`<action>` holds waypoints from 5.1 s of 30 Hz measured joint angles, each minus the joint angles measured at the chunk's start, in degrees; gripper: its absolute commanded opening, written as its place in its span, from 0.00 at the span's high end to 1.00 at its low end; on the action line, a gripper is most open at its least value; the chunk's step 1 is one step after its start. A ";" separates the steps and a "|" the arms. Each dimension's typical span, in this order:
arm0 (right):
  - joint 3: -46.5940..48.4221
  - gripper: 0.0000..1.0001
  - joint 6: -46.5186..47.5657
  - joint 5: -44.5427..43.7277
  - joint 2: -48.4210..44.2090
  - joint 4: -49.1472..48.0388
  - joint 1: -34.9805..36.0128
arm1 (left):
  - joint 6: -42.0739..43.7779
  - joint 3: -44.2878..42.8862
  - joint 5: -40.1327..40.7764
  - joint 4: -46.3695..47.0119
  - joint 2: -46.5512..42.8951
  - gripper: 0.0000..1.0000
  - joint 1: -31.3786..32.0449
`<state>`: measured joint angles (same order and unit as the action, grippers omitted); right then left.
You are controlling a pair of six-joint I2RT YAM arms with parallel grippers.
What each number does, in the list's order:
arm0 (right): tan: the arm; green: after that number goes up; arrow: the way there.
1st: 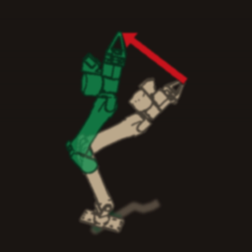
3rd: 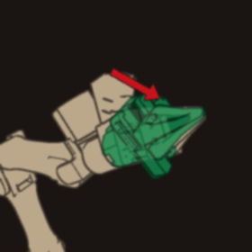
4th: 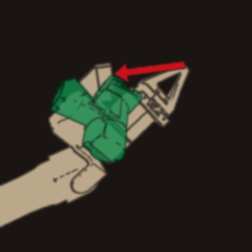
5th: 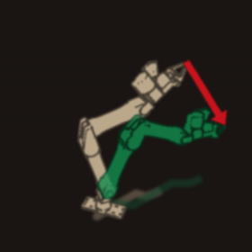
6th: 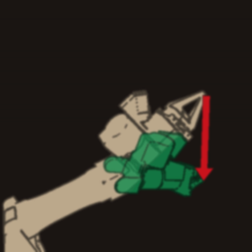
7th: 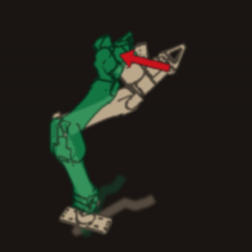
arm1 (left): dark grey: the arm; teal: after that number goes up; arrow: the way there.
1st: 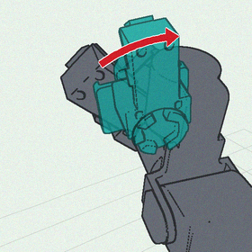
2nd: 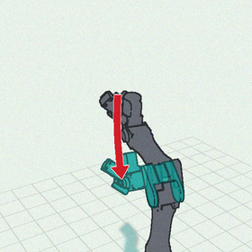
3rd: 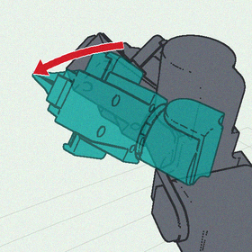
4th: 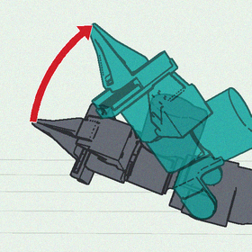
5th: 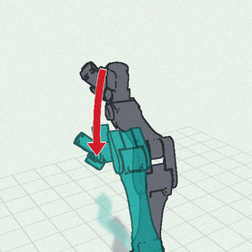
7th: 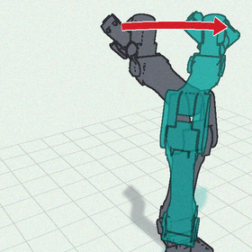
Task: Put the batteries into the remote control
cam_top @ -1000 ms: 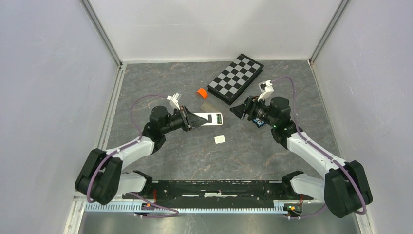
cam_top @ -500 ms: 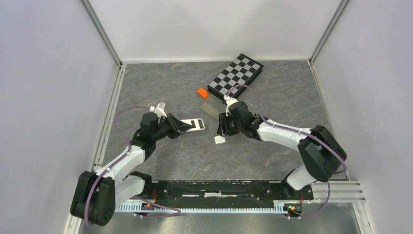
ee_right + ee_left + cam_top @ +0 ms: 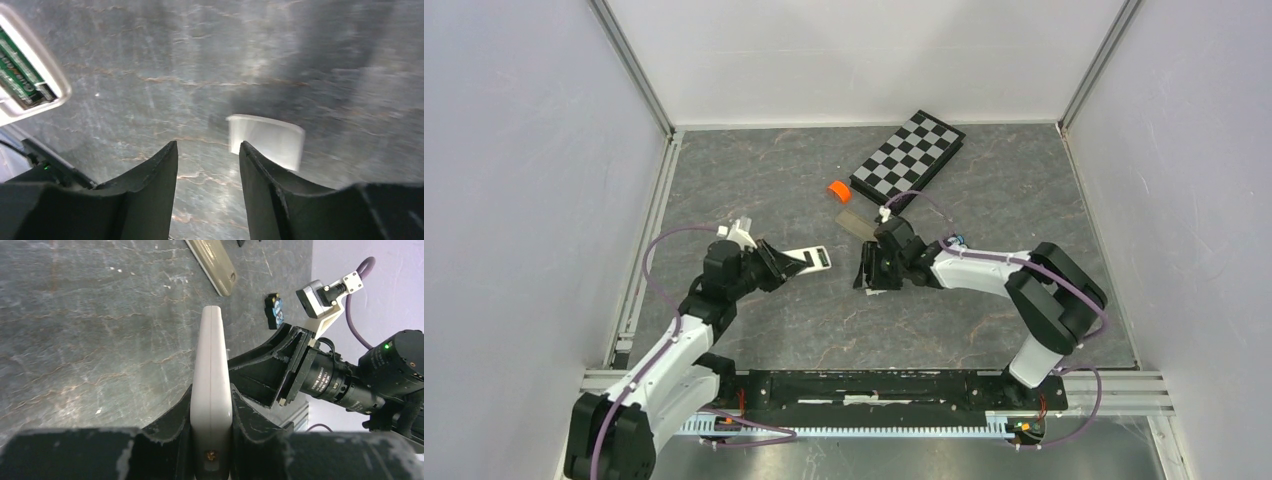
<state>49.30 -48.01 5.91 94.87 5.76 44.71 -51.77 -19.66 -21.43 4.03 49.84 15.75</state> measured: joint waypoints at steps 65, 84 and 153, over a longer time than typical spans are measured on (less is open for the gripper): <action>16.17 0.61 9.33 -25.79 9.14 21.40 -1.44 | 3.04 1.09 4.42 -8.17 -5.79 0.98 -0.63; 20.22 0.87 10.47 -31.34 13.57 23.06 1.07 | 3.52 1.09 4.37 -8.15 -5.49 0.98 -0.63; -11.06 1.00 -29.55 28.52 -23.10 -51.41 -8.76 | -33.14 -2.49 -28.68 48.81 11.89 0.98 -0.68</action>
<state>38.24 -77.56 34.44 71.77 -45.65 35.94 -84.90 -22.15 -50.11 52.84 61.73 15.07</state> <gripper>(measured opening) 0.004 0.275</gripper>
